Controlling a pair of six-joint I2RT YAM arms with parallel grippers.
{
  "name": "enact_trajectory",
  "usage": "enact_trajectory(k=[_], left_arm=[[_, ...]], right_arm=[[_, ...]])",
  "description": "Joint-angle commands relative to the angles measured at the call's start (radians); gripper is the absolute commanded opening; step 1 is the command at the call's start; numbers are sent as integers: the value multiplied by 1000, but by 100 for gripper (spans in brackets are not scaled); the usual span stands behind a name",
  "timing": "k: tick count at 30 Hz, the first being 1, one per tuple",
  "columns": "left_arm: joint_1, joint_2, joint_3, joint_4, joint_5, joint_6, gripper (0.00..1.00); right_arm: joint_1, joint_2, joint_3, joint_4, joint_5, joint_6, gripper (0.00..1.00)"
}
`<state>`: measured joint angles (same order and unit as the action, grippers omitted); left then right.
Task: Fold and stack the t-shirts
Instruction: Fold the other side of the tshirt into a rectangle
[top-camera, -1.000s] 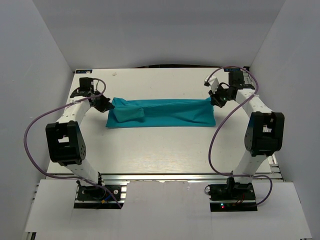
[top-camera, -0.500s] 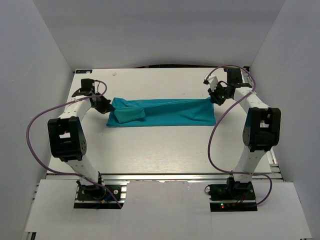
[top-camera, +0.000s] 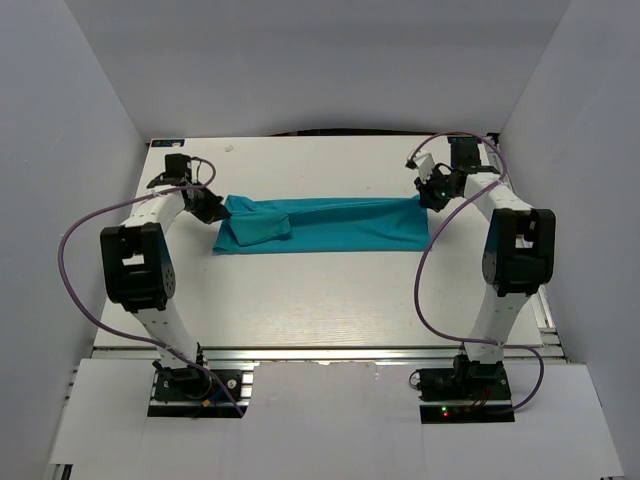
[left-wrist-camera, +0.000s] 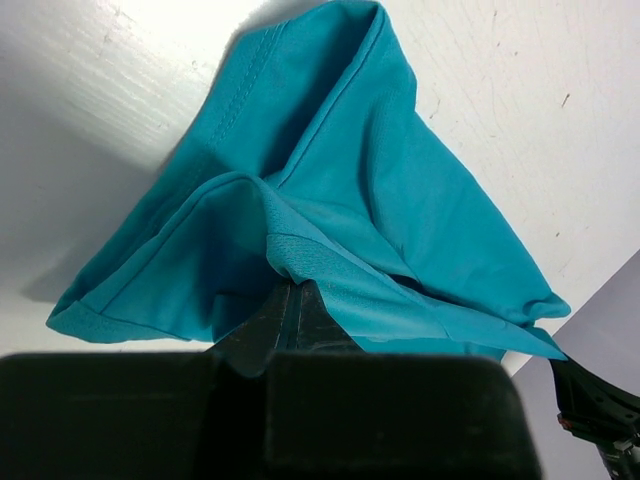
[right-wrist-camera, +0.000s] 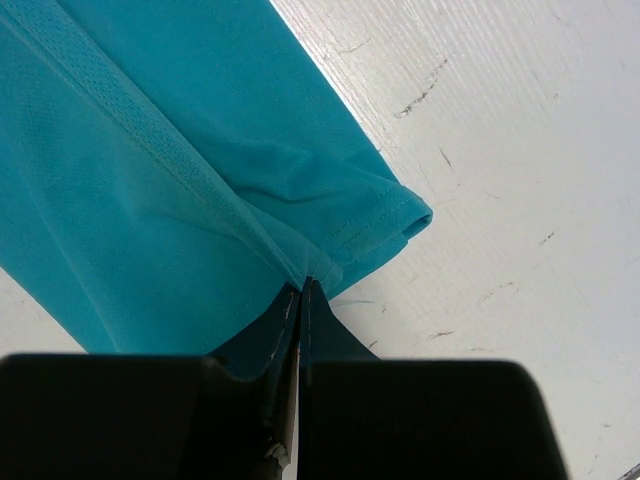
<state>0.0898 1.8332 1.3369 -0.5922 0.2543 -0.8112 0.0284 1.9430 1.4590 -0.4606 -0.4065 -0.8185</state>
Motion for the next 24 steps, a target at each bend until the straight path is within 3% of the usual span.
enact_trajectory(k=[1,24], left_arm=[[19,6,50,19,-20,11,0],[19,179,180,34,-9,-23,0]], right_arm=[[-4,13,41,40,38,21,0],[7,76,55,88,101,88,0]])
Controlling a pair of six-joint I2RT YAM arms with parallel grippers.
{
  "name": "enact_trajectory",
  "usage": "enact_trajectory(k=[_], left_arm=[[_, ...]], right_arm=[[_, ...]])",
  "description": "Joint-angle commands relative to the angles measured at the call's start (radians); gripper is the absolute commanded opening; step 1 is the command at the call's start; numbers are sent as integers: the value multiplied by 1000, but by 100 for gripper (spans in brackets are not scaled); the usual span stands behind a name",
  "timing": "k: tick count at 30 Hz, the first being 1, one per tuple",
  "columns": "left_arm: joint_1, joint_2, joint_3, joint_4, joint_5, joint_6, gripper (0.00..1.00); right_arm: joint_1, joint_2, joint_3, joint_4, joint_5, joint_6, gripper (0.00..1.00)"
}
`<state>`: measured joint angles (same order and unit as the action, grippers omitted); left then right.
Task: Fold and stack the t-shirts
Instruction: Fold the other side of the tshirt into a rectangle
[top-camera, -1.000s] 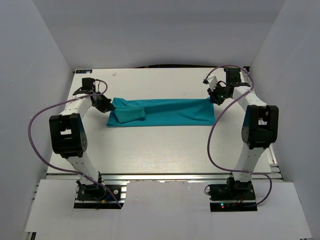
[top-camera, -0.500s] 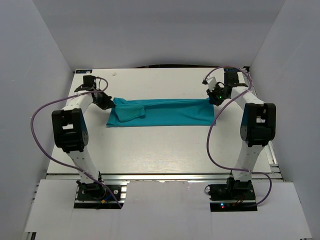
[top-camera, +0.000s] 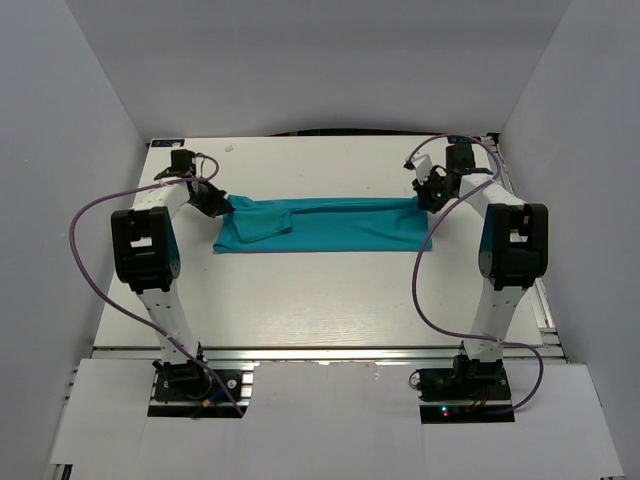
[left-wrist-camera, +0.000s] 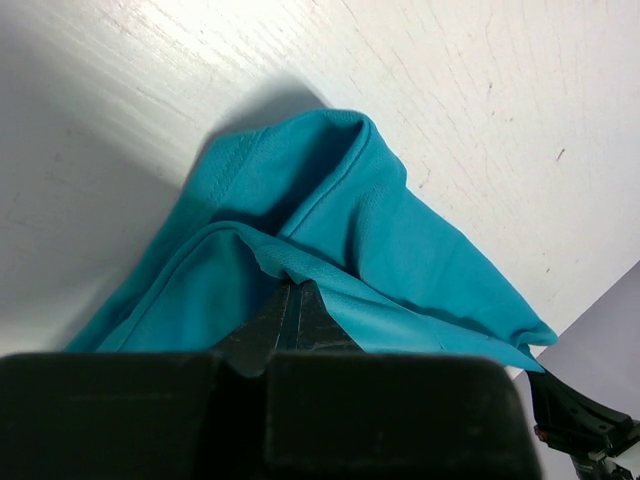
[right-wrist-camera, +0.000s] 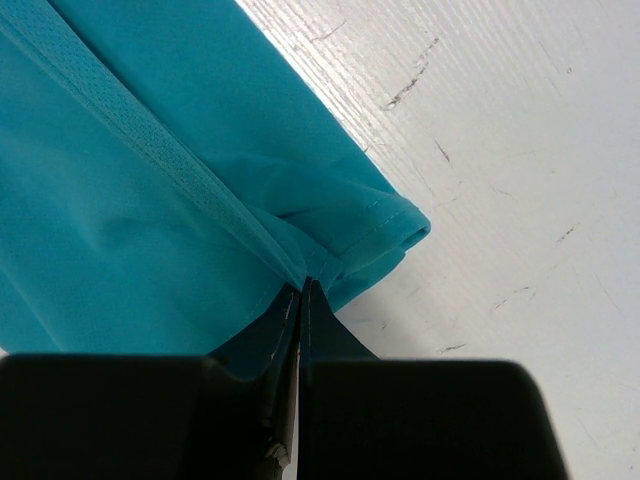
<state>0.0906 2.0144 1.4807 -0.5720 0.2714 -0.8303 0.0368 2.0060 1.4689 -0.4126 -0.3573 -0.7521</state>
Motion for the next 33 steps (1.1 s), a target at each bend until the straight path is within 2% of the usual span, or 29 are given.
enact_trajectory(k=[1,7,8,10,13,14,15,18,22,27,29,31,32,33], left_arm=[[18,1,38,14,-24,-6,0],[20,24,59,14,-24,-24,0],[18,27,67,15,-24,-29,0],[20,32,72,15,-26,-38,0],[18,37,85,15,-20,-52,11],[18,37,89,15,-18,-53,21],[20,38,98,15,-17,-56,25],[20,26,121,15,-17,-62,34],[23,-6,147,15,-17,-64,46],[26,-46,165,15,-3,-50,47],[26,-66,162,15,-5,-33,45],[26,-97,142,20,21,0,38],[26,-109,130,24,38,8,31],[26,-121,113,29,58,17,21]], right_arm=[[-2,16,47,44,61,28,0],[5,36,48,63,86,45,0],[5,37,48,66,92,53,1],[6,43,47,74,96,59,11],[6,45,44,95,110,77,23],[6,45,42,103,115,85,27],[8,46,45,112,126,102,36],[8,46,67,121,129,131,43],[8,31,93,120,112,157,44],[6,-10,114,118,81,180,43],[6,-41,116,114,22,185,40],[6,-59,113,98,-91,174,33],[8,-68,111,84,-133,169,24],[11,-69,113,60,-161,168,20]])
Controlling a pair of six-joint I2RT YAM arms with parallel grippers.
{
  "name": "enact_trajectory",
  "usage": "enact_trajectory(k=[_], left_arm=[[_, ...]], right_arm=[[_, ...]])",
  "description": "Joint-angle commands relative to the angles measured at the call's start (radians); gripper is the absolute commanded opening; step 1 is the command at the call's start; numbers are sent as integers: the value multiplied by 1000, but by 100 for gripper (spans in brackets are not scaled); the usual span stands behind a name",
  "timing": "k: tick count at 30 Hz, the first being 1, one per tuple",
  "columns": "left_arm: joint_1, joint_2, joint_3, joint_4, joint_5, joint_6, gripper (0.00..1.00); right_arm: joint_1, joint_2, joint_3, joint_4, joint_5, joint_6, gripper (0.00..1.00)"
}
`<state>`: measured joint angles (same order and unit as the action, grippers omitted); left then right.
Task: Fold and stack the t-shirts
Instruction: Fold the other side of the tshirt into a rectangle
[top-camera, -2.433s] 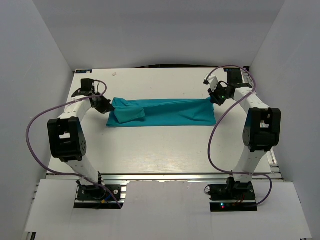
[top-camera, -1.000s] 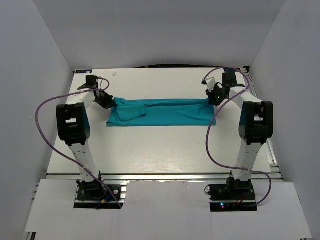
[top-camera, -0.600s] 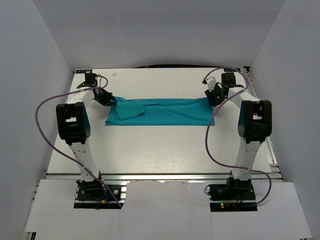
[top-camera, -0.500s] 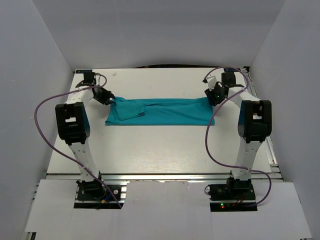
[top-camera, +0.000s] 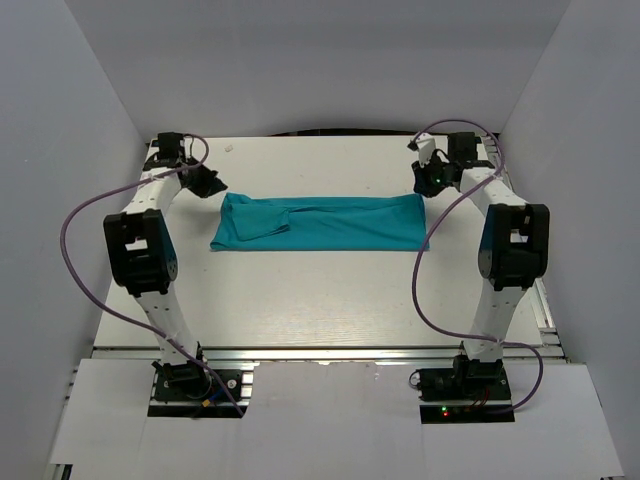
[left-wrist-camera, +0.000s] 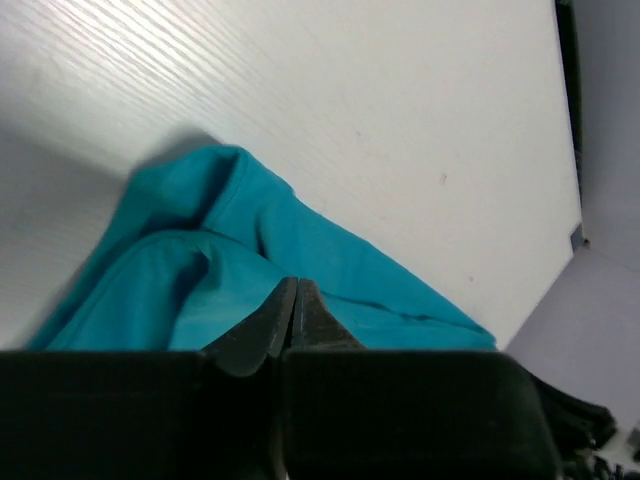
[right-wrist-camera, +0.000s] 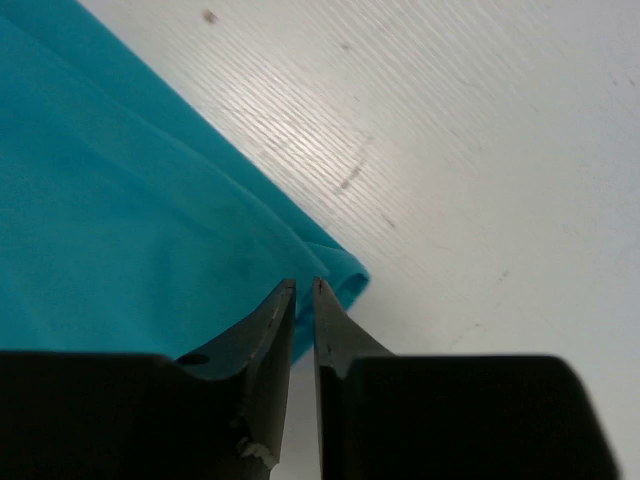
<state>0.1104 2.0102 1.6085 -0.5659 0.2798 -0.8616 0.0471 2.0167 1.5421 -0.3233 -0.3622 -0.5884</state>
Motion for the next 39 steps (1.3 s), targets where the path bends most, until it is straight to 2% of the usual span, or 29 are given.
enact_trajectory(k=[1,2,4,8,13,27,29,35,39], left_arm=[[6,-137,-33,30,74,52,7],[6,-145,-76,49,128,55,2],[5,-154,-125,55,183,61,0],[6,-166,-183,77,211,72,0],[3,-136,-208,90,239,82,0],[0,10,-199,103,157,96,0],[0,22,-191,103,150,98,0],[2,67,-156,101,118,102,0],[0,73,-139,100,95,98,0]], right_arm=[[13,-73,44,-46,-181,5,17],[19,-50,55,-66,-184,1,11],[25,-12,70,-106,-187,12,4],[25,31,72,-102,-155,36,1],[25,82,87,-99,-104,41,0],[25,229,193,-137,37,41,0],[23,225,184,-137,28,39,0],[22,148,173,-167,-145,50,0],[22,29,148,-183,-246,56,1]])
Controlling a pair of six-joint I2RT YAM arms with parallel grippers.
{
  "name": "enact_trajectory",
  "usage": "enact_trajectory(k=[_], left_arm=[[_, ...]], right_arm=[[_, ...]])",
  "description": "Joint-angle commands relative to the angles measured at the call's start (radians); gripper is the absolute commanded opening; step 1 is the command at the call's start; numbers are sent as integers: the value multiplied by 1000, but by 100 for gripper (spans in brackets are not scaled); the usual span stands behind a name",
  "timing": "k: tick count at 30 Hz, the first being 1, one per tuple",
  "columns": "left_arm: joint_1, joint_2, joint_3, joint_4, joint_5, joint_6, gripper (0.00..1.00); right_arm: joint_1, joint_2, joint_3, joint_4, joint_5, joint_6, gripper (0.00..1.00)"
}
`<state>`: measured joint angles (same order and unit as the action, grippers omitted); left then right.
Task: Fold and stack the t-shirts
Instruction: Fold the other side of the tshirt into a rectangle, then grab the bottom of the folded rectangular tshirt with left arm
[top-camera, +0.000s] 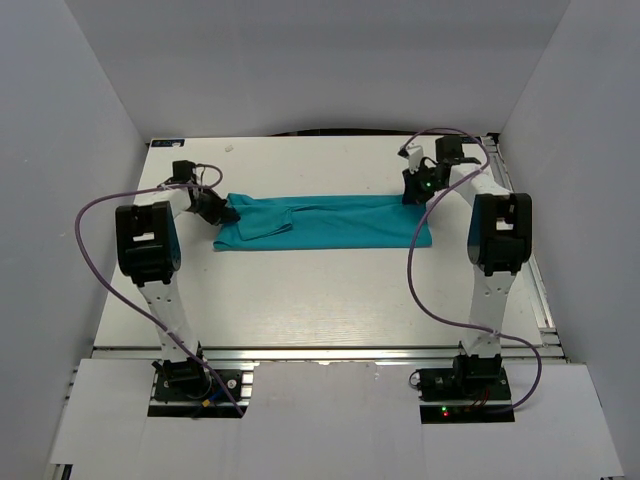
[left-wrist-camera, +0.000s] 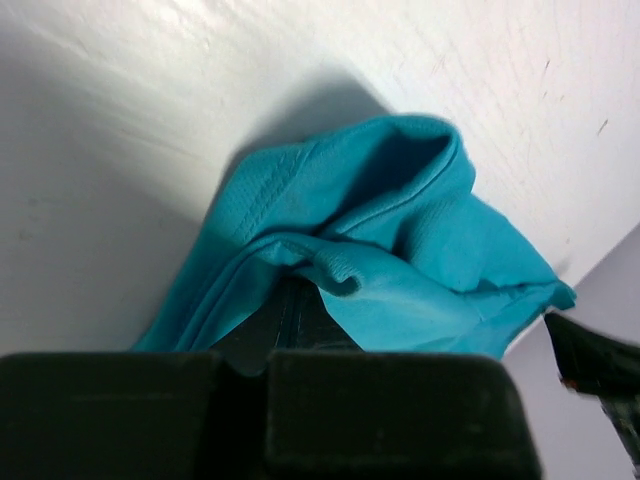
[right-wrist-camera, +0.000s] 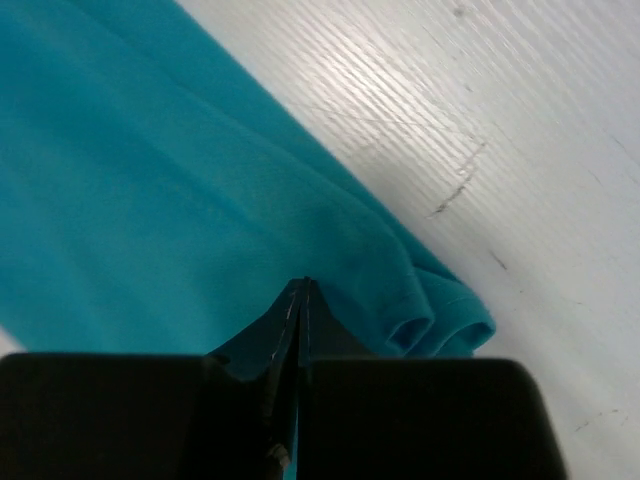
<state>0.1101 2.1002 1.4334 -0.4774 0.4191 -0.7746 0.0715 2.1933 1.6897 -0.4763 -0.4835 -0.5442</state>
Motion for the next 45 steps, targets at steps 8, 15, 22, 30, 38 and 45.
enact_trajectory(k=[8,15,22,30,38,45], left_arm=[[3,-175,51,22,10,75,6],[30,-264,13,-70,-56,170,68],[28,-211,5,-72,-83,309,83],[22,-108,42,-43,3,486,84],[11,-54,47,-10,21,551,87],[-12,6,41,-9,50,558,83]], right_arm=[[-2,-328,-45,-143,-274,-86,16],[-2,-452,-188,-70,-297,-73,46],[-2,-475,-211,-73,-313,-72,50],[-2,-471,-216,-79,-319,-54,50],[-2,-464,-226,-94,-311,-48,50],[-2,-463,-231,-101,-294,-57,50]])
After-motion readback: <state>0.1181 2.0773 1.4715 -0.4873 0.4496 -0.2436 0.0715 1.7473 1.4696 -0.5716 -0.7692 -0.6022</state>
